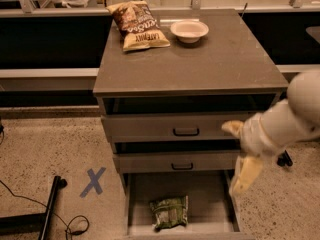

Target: Pick green jalapeno chip bag from bottom drawer and place on counter

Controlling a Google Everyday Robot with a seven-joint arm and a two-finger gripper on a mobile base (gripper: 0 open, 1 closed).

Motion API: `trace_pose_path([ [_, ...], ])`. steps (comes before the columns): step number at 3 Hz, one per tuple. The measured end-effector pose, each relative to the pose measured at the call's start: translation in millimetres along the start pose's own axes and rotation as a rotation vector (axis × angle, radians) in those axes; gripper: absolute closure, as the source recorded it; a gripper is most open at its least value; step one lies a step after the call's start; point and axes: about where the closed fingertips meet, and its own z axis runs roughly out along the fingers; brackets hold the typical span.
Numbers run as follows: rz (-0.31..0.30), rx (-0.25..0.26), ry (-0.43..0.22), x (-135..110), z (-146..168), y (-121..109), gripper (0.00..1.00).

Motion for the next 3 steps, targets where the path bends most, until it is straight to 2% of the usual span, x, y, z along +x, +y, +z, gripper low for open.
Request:
trace_pose_path([
  [1,-0.013,-0.015,-0.116,46.5,83.3,19.0,0.0],
  [2,-0.036,-0.01,-0.128,55.1,98.9,15.4,0.0],
  [3,-0.024,-0.03,-0.12,59.1,108.5,13.4,0.0],
])
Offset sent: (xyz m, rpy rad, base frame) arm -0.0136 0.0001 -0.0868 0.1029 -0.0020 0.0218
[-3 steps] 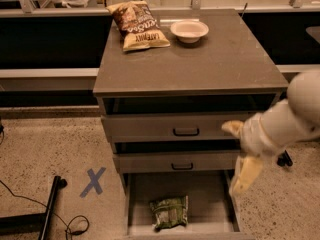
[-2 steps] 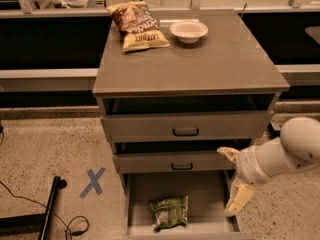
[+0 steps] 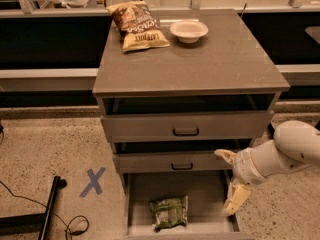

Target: Pick green jalapeno chip bag from bottom drawer and place on counter

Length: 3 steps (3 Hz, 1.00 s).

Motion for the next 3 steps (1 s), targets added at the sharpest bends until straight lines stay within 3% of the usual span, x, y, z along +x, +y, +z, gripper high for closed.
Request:
trace_pose_path([
  [1,-0.006,0.05,-0.068,23.3,22.9,-23.6,0.0],
  [2,-0.063,0.031,-0.17,77.1,105.5,-20.0,0.0],
  [3,-0.041,0.002,-0.189,81.0,122.9,-8.7,0.0],
])
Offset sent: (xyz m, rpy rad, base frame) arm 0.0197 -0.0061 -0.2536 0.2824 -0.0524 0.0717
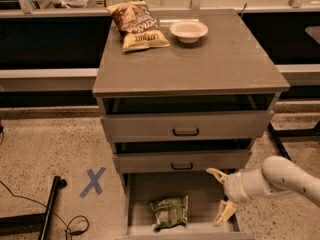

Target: Pick green jalapeno chip bag from bottom drawer and place on counter

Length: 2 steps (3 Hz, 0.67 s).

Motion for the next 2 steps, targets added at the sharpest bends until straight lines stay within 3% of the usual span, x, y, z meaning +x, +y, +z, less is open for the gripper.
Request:
trace_pose_path([
  [1,0.009,-0.014,-0.008,4.3,5.8,-3.4,0.0],
  [2,0.047,-0.031,0.008,38.9,46.5,-2.5,0.0],
])
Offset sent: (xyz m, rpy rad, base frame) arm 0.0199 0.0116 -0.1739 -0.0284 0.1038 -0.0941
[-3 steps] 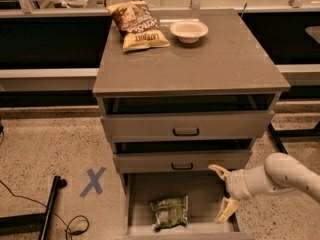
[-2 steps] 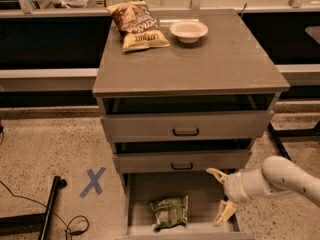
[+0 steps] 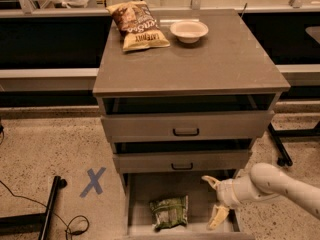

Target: Pick green jalapeno chip bag from bottom drawer and place on counter

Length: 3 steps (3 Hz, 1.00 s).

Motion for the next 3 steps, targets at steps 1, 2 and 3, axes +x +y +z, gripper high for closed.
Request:
trace_pose_path([
  [1,0.067,0.017,0.029,56.0,71.9,5.5,0.0],
  [2,0.068,0.017,0.029,56.0,72.0,5.4,0.0],
  [3,0.107,0.081,0.016,70.6,96.6,-17.5,0.0],
])
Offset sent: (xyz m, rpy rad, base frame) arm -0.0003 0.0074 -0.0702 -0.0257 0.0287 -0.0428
